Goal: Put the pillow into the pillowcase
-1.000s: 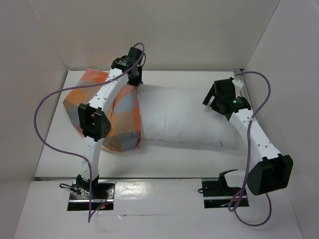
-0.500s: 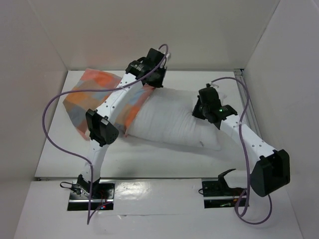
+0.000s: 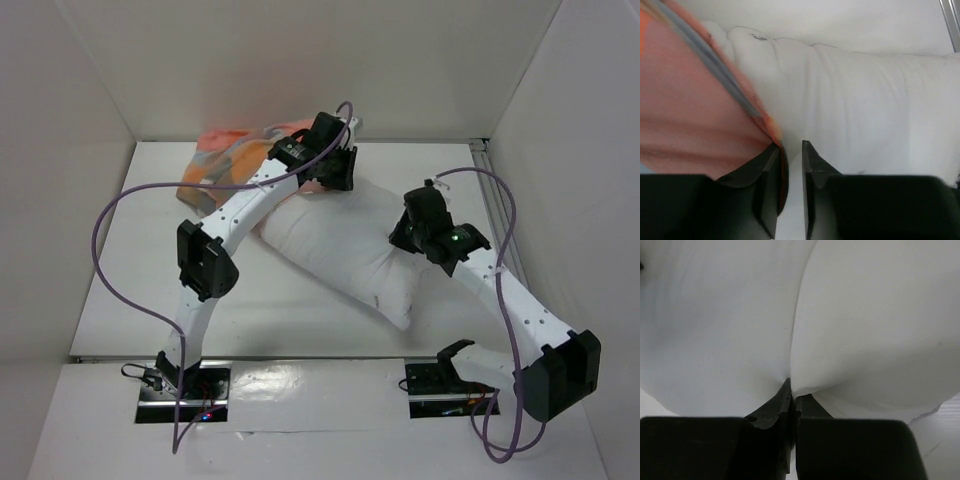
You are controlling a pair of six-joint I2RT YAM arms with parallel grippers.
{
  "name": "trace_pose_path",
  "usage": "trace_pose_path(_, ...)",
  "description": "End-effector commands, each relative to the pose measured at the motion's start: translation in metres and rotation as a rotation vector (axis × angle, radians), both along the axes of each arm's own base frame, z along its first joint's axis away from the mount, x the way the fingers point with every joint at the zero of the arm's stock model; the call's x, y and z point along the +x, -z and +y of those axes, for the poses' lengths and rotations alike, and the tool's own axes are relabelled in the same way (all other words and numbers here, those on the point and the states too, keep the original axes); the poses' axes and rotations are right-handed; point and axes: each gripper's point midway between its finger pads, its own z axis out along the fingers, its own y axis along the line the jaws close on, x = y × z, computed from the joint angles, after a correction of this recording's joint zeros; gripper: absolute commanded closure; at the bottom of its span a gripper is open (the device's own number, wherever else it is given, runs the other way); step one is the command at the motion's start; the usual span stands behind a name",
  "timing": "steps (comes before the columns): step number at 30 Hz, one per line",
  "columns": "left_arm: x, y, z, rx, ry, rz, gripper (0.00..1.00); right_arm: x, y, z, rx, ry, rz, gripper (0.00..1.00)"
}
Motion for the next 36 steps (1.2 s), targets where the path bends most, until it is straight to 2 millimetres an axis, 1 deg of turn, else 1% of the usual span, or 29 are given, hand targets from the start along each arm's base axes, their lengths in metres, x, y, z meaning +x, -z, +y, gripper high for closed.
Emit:
trace_pose_path(1, -0.024, -0.027, -0.015, -0.046, 0.072, 0.008, 0.63, 0.018, -0.028, -0.015, 0.034, 0.059, -0.117, 1.0)
trace_pose_path(2, -0.022, -0.047, -0.015, -0.062, 0.082, -0.031, 0.51, 0.019, -0.031, -0.022, 0.022, 0.07, -0.118, 1.0)
trace_pose_path(3, -0.023, -0.048, -0.008, -0.027, 0.079, -0.038, 0.25, 0.024, -0.034, -0.033, -0.005, 0.063, -0.118, 1.0)
trace_pose_path(4, -0.023, -0.063, -0.001, -0.025, 0.067, -0.078, 0.17, 0.025, -0.038, -0.038, -0.021, 0.055, -0.123, 0.97)
trace_pose_path(5, -0.025, -0.068, 0.009, -0.001, 0.046, -0.096, 0.11, 0.029, -0.037, -0.043, -0.048, 0.052, -0.107, 0.66)
trace_pose_path(6, -0.026, -0.104, 0.031, 0.003, -0.024, -0.196, 0.03, 0.031, -0.051, -0.047, -0.067, 0.046, -0.116, 0.46)
trace_pose_path(7, -0.027, -0.115, 0.045, 0.018, -0.072, -0.233, 0.0, 0.033, -0.057, -0.052, -0.116, 0.034, -0.125, 0.29)
trace_pose_path(8, -0.029, -0.108, 0.059, 0.066, -0.108, -0.239, 0.0, 0.035, -0.062, -0.054, -0.14, 0.03, -0.13, 0.17)
trace_pose_path(9, -0.03, -0.118, 0.074, 0.084, -0.16, -0.274, 0.0, 0.038, -0.079, -0.057, -0.153, 0.028, -0.162, 0.03)
trace_pose_path(10, -0.036, -0.139, 0.093, 0.08, -0.191, -0.317, 0.0, 0.04, -0.084, -0.059, -0.187, 0.013, -0.168, 0.0)
trace_pose_path(11, -0.039, -0.141, 0.103, 0.096, -0.219, -0.328, 0.0, 0.043, -0.088, -0.058, -0.209, 0.007, -0.173, 0.0)
trace_pose_path(12, -0.044, -0.126, 0.113, 0.143, -0.235, -0.305, 0.0, 0.045, -0.102, -0.06, -0.22, 0.012, -0.191, 0.0)
trace_pose_path(13, -0.051, -0.133, 0.131, 0.153, -0.296, -0.324, 0.01, 0.048, -0.108, -0.059, -0.238, 0.002, -0.206, 0.0)
trace_pose_path(14, -0.056, -0.125, 0.141, 0.174, -0.327, -0.31, 0.04, 0.047, -0.114, -0.056, -0.24, -0.004, -0.215, 0.0)
trace_pose_path(15, -0.063, -0.092, 0.153, 0.245, -0.354, -0.257, 0.06, 0.05, -0.121, -0.051, -0.246, -0.021, -0.23, 0.0)
trace_pose_path(16, -0.07, -0.08, 0.16, 0.257, -0.373, -0.232, 0.08, 0.052, -0.12, -0.041, -0.245, -0.046, -0.228, 0.0)
trace_pose_path(17, -0.082, -0.083, 0.167, 0.199, -0.418, -0.221, 0.13, 0.054, -0.118, -0.035, -0.254, -0.069, -0.223, 0.0)
trace_pose_path(18, -0.094, -0.045, 0.175, 0.245, -0.423, -0.16, 0.15, 0.052, -0.113, -0.027, -0.251, -0.099, -0.207, 0.0)
trace_pose_path(20, -0.114, -0.023, 0.179, 0.213, -0.473, -0.136, 0.16, 0.047, -0.114, -0.006, -0.24, -0.161, -0.213, 0.0)
trace_pose_path(21, -0.122, -0.014, 0.18, 0.197, -0.482, -0.125, 0.18, 0.049, -0.105, 0.003, -0.247, -0.183, -0.191, 0.0)
trace_pose_path(22, -0.135, 0.005, 0.183, 0.162, -0.482, -0.098, 0.23, 0.045, -0.096, 0.014, -0.252, -0.218, -0.174, 0.0)
trace_pose_path(23, -0.14, 0.013, 0.182, 0.124, -0.49, -0.082, 0.25, 0.043, -0.096, 0.018, -0.253, -0.242, -0.175, 0.0)
trace_pose_path(24, -0.146, 0.033, 0.187, 0.132, -0.498, -0.053, 0.25, 0.041, -0.082, 0.02, -0.261, -0.257, -0.136, 0.0)
trace_pose_path(26, -0.145, 0.04, 0.189, 0.119, -0.522, -0.057, 0.2, 0.036, -0.066, 0.022, -0.285, -0.282, -0.094, 0.0)
trace_pose_path(30, -0.137, 0.07, 0.199, 0.213, -0.574, -0.04, 0.19, 0.032, -0.058, 0.015, -0.298, -0.278, -0.059, 0.0)
trace_pose_path(31, -0.134, 0.077, 0.206, 0.211, -0.595, -0.031, 0.19, 0.03, -0.05, 0.01, -0.308, -0.272, -0.033, 0.0)
trace_pose_path(34, -0.12, 0.093, 0.206, 0.195, -0.593, -0.018, 0.22, 0.019, -0.046, 0.004, -0.301, -0.277, -0.013, 0.0)
trace_pose_path(35, -0.117, 0.095, 0.205, 0.18, -0.591, -0.006, 0.22, 0.015, -0.037, 0.001, -0.311, -0.281, 0.016, 0.0)
trace_pose_path(36, -0.113, 0.096, 0.206, 0.177, -0.59, -0.005, 0.24, 0.014, -0.042, -0.001, -0.298, -0.277, 0.005, 0.0)
